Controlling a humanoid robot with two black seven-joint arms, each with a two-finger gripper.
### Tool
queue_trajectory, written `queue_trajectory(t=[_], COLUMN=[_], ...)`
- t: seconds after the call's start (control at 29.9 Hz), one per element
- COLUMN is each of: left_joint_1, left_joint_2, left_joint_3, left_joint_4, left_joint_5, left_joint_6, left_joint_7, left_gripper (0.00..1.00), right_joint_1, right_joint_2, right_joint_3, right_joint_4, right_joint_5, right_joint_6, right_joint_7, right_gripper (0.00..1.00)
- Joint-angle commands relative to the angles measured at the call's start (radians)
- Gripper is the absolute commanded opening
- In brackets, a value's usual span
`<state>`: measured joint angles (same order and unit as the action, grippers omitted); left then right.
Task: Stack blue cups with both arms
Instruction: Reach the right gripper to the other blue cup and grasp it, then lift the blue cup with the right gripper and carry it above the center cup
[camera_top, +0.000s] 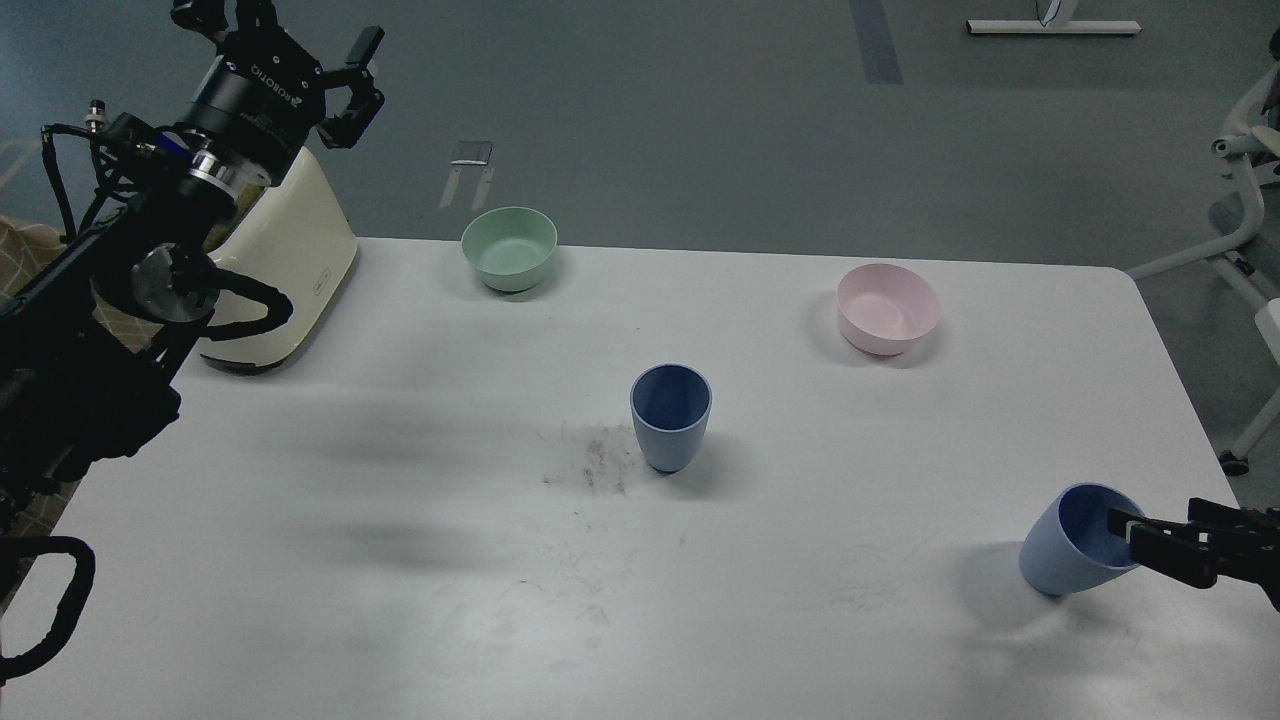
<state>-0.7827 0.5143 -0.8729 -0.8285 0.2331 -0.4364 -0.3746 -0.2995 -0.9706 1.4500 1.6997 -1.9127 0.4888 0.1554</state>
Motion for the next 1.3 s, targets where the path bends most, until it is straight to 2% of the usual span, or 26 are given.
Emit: queue_trajectory(t=[0.0, 0.2, 0.4, 0.53, 0.6, 0.73, 0.97, 1.27], left_joint_1=[0.0, 0.0, 0.0, 0.0, 0.0, 0.0, 0.0, 0.0], left_joint_2=[-0.002, -0.002, -0.022, -0.022, -0.022, -0.019, -0.019, -0.005], left_joint_3=[0.0, 0.0, 0.0, 0.0, -0.001, -0.001, -0.001, 0.0], left_joint_4=[0.0, 0.0, 0.005, 0.005, 0.005, 0.005, 0.005, 0.005], left_joint_5=[-0.001, -0.001, -0.001, -0.001, -0.001, -0.001, -0.001, 0.0], left_joint_6=[0.001, 0.001, 0.008, 0.008, 0.008, 0.008, 0.008, 0.007], left_joint_7=[-0.001, -0.001, 0.0, 0.0, 0.0, 0.0, 0.0, 0.002], left_gripper=[0.98, 0.98, 0.98, 0.98, 0.98, 0.98, 0.98, 0.98], right_joint_1=[0.003, 0.005, 0.049, 0.072, 0.082, 0.082, 0.068, 0.141], right_joint_2=[0.006, 0.021, 0.029, 0.029, 0.03, 0.027, 0.021, 0.017], right_joint_3=[-0.002, -0.005, -0.062, -0.086, -0.089, -0.089, -0.091, -0.04], right_joint_4=[0.0, -0.002, -0.008, -0.011, -0.017, -0.017, -0.015, -0.018], right_joint_5=[0.001, 0.001, 0.0, 0.0, 0.0, 0.0, 0.007, 0.021], right_joint_6=[0.0, 0.0, 0.0, 0.0, 0.0, 0.0, 0.0, 0.0], right_joint_7=[-0.007, -0.008, -0.01, -0.023, -0.027, -0.027, -0.025, -0.013], right_gripper=[0.67, 0.53, 0.51, 0.45, 0.37, 0.27, 0.0, 0.0])
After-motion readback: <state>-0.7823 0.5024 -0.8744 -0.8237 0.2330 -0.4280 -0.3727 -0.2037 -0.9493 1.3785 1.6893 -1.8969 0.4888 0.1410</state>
